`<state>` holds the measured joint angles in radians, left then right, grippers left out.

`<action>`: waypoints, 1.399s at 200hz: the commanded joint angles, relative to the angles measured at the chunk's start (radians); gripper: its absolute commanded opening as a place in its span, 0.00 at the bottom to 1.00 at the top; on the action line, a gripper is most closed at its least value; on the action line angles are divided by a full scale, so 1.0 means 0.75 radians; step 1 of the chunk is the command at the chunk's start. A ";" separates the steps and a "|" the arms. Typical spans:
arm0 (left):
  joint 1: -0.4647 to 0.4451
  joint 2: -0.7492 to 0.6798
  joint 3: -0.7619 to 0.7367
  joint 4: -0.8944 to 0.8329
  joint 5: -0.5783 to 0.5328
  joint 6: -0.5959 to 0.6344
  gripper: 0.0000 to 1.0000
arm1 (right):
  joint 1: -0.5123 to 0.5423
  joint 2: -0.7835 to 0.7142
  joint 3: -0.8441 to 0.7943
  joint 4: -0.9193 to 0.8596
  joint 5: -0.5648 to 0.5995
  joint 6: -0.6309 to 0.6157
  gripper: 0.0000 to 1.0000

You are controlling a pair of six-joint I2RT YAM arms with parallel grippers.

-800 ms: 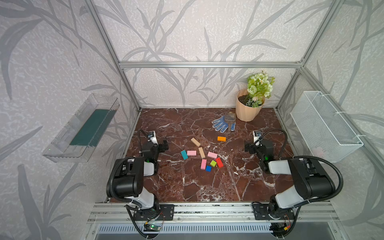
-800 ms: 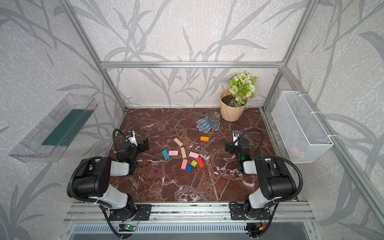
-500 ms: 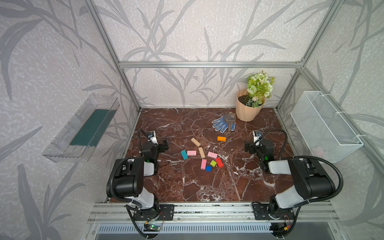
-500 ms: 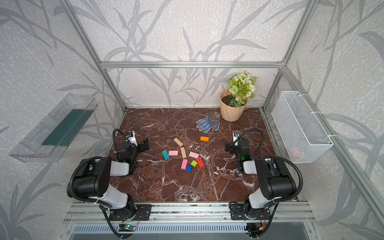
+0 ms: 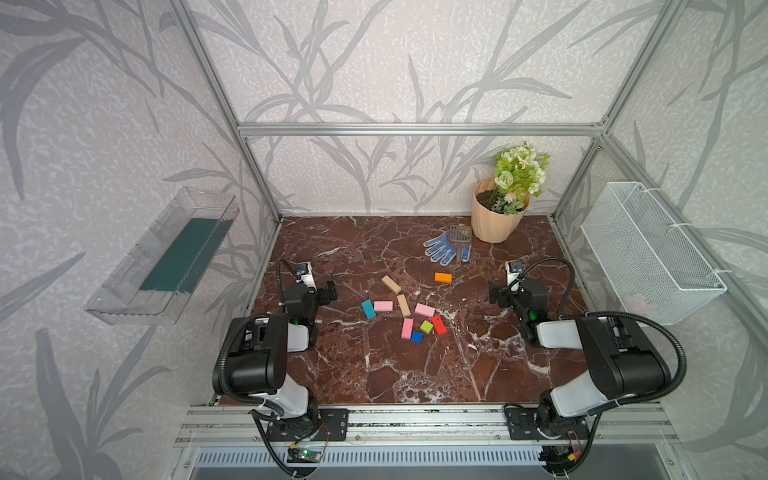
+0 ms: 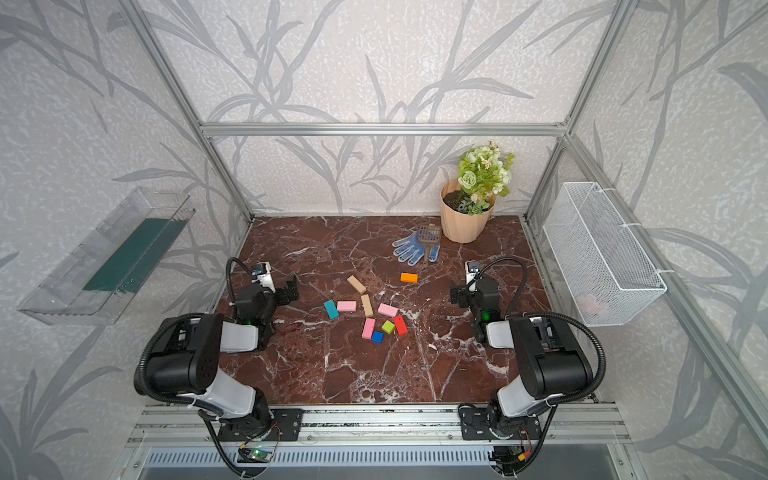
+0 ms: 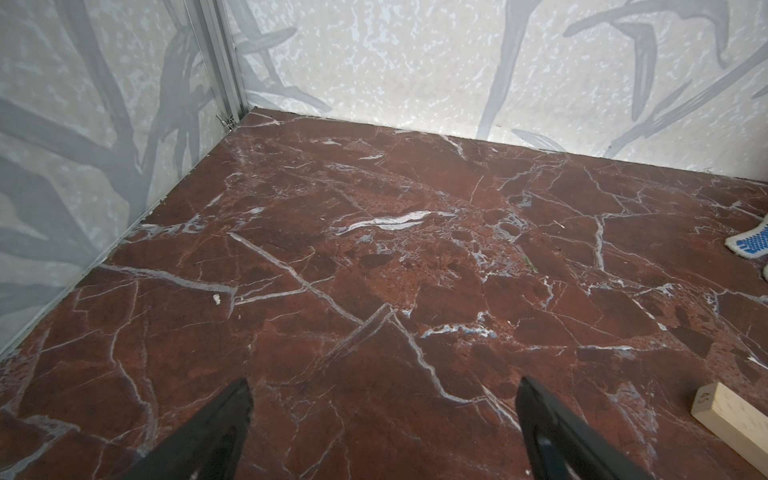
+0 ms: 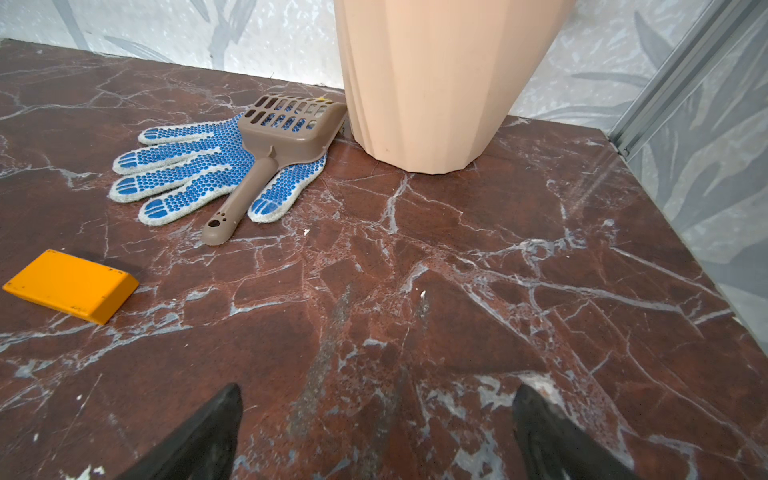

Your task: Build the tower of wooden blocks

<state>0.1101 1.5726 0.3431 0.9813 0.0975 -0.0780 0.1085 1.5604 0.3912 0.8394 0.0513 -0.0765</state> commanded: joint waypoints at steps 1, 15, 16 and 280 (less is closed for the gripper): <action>-0.009 -0.014 0.018 0.003 -0.007 0.035 0.99 | 0.012 -0.040 -0.007 0.038 0.004 -0.016 0.99; -0.031 -0.103 -0.027 0.027 -0.003 0.063 0.99 | 0.028 -0.084 -0.091 0.168 0.084 -0.005 0.99; -0.035 -0.117 -0.032 0.021 -0.011 0.065 0.99 | 0.028 -0.090 -0.104 0.182 0.093 -0.005 0.99; -0.083 -1.373 -0.164 -1.262 -0.563 -0.727 0.99 | 0.818 0.006 0.869 -1.287 -0.153 0.317 0.82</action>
<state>0.0452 0.5510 0.2234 0.0231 -0.3000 -0.6056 0.6437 1.3922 0.8341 0.0608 -0.0914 0.2455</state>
